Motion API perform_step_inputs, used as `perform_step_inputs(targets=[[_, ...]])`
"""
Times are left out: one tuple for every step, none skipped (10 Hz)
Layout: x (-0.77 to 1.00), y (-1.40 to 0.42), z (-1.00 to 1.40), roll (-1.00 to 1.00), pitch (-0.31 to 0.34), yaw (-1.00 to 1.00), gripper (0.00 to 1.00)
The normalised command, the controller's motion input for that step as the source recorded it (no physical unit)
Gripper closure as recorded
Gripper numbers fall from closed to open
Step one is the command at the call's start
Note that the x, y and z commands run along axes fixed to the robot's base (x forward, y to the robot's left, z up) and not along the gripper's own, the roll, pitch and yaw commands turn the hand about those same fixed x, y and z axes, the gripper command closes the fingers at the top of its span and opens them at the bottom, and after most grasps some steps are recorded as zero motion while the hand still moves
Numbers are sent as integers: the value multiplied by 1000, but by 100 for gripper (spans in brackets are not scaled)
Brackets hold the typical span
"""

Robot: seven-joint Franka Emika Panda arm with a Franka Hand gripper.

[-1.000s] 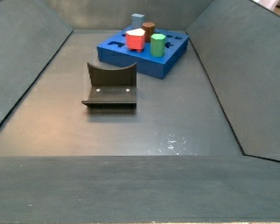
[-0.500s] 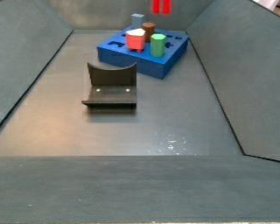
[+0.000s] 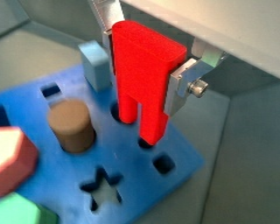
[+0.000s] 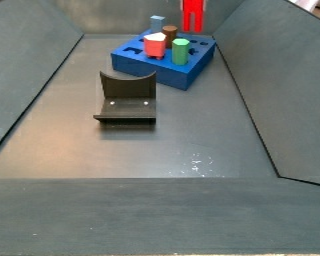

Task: Pick up the square-circle object. Move up. Rotate the square-circle object. Move to above the board. Insert the square-circle object.
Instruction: Insert the square-circle object.

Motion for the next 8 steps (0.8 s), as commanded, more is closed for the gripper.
perform_step_inputs(targets=[[0, 0, -80, 0, 0, 0, 100], [-466, 0, -563, 0, -97, -89, 100], [0, -49, -246, -61, -29, 0, 100], [0, 0, -103, -57, -29, 0, 100], [-217, 0, -520, 0, -80, 0, 100], [0, 0, -223, -56, -23, 14, 100], [0, 0, -143, -123, -43, 0, 100], [0, 0, -71, -67, -23, 0, 100]])
